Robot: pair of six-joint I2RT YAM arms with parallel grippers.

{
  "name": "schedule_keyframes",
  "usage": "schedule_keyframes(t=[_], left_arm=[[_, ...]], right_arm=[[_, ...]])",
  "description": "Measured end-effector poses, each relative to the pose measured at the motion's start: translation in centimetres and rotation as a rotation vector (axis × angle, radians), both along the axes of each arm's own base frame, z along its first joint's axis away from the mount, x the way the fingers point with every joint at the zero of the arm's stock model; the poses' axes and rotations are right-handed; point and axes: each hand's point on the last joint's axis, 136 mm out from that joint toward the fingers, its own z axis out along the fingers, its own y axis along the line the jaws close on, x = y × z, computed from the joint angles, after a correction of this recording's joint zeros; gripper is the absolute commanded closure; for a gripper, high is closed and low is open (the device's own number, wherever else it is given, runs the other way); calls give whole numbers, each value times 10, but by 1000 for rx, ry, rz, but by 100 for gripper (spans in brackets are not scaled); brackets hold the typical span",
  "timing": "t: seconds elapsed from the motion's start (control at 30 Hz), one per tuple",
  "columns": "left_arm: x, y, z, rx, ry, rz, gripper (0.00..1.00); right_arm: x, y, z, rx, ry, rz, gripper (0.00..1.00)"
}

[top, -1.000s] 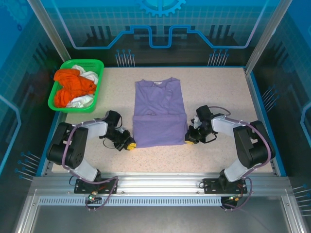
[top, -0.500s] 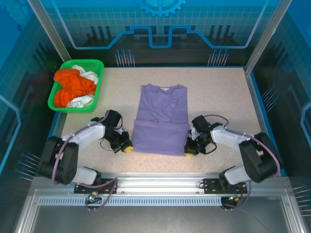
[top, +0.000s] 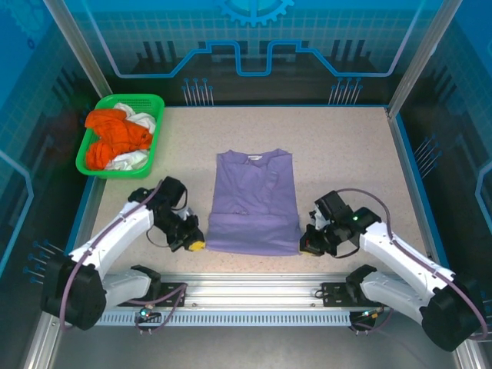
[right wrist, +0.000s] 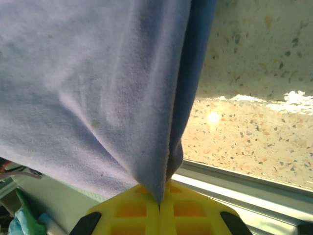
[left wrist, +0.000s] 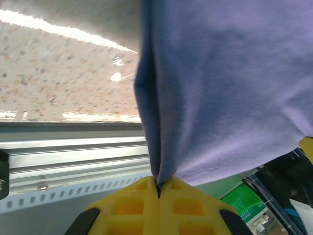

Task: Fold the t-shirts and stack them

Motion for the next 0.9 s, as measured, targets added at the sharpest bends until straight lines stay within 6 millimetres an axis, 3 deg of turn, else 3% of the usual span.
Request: schedule_keyframes(t=[0.13, 0.23, 0.33, 0.5, 0.67, 0.7, 0.77, 0.8, 0.87, 0.9], left_arm=[[48, -11, 43, -21, -112, 8, 100], [89, -16, 70, -37, -182, 36, 100], [129, -16, 82, -43, -213, 86, 100], [194, -6, 76, -40, -201, 186, 100], [274, 0, 68, -37, -235, 235, 99], [291, 0, 65, -38, -244, 244, 93], [320, 2, 58, -35, -257, 260, 81], [335, 4, 51, -34, -256, 273, 64], [362, 8, 34, -27, -248, 305, 56], [374, 12, 24, -17, -238, 322, 45]], right_arm=[[37, 2, 33, 6, -37, -46, 100], [82, 3, 63, 23, -90, -93, 100], [128, 2, 81, 30, -115, -131, 100], [208, 3, 83, 15, -97, -166, 100], [291, 7, 65, 17, -80, -195, 100], [309, 9, 60, 27, -72, -206, 98], [342, 11, 48, 46, -61, -227, 93], [359, 12, 40, 58, -53, -242, 89], [388, 10, 16, 78, -30, -284, 64], [400, 7, 2, 84, -6, -317, 35]])
